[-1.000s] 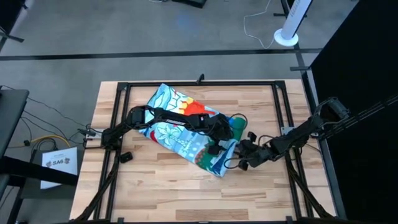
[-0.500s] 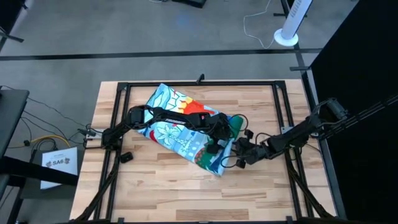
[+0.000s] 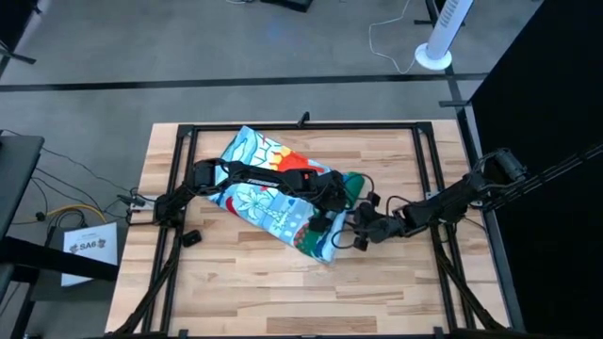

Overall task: Roll towel
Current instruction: Roll the multicolor dinosaur print towel

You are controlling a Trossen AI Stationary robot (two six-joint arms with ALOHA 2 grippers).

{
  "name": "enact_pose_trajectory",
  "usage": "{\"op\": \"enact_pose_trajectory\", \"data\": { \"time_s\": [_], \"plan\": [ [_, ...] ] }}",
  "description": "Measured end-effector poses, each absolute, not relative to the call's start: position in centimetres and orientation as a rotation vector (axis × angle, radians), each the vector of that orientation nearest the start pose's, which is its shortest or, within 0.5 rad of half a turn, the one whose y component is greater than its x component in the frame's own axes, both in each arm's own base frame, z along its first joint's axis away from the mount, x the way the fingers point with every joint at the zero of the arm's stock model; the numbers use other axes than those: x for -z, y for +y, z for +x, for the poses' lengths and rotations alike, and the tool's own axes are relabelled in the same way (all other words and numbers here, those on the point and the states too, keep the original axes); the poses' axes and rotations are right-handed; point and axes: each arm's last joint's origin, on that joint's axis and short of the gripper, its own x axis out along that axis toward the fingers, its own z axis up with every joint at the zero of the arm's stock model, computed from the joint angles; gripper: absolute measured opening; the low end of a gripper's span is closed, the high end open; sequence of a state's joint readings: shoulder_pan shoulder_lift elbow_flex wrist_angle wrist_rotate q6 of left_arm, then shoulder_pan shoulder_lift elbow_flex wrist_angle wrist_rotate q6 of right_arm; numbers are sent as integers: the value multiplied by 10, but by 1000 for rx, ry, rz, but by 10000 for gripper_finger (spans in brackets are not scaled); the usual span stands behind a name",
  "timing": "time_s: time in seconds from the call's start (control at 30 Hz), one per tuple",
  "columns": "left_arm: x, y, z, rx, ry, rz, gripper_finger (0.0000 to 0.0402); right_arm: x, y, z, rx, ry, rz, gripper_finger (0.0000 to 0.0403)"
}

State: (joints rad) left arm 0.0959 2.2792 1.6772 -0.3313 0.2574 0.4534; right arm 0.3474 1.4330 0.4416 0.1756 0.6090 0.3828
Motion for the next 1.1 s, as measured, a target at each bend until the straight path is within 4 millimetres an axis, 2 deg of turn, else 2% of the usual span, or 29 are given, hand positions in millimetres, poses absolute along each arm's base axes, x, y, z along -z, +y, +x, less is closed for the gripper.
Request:
{"op": "enact_pose_trajectory", "data": {
  "time_s": [0.3, 0.4, 0.63, 0.87, 1.1],
  "plan": [
    [-137, 40, 480, 322, 916, 275, 306, -126, 57, 227, 382, 656, -52, 133],
    [-143, 40, 477, 299, 940, 289, 306, -126, 54, 229, 383, 649, -66, 133],
    [-179, 42, 465, 242, 945, 351, 306, -126, 47, 232, 399, 644, -79, 133],
    [-204, 43, 453, 181, 984, 391, 306, -128, 41, 237, 380, 621, -90, 133],
    [-199, 46, 453, 174, 998, 397, 306, -127, 41, 237, 368, 636, -87, 133]
  ]
}}
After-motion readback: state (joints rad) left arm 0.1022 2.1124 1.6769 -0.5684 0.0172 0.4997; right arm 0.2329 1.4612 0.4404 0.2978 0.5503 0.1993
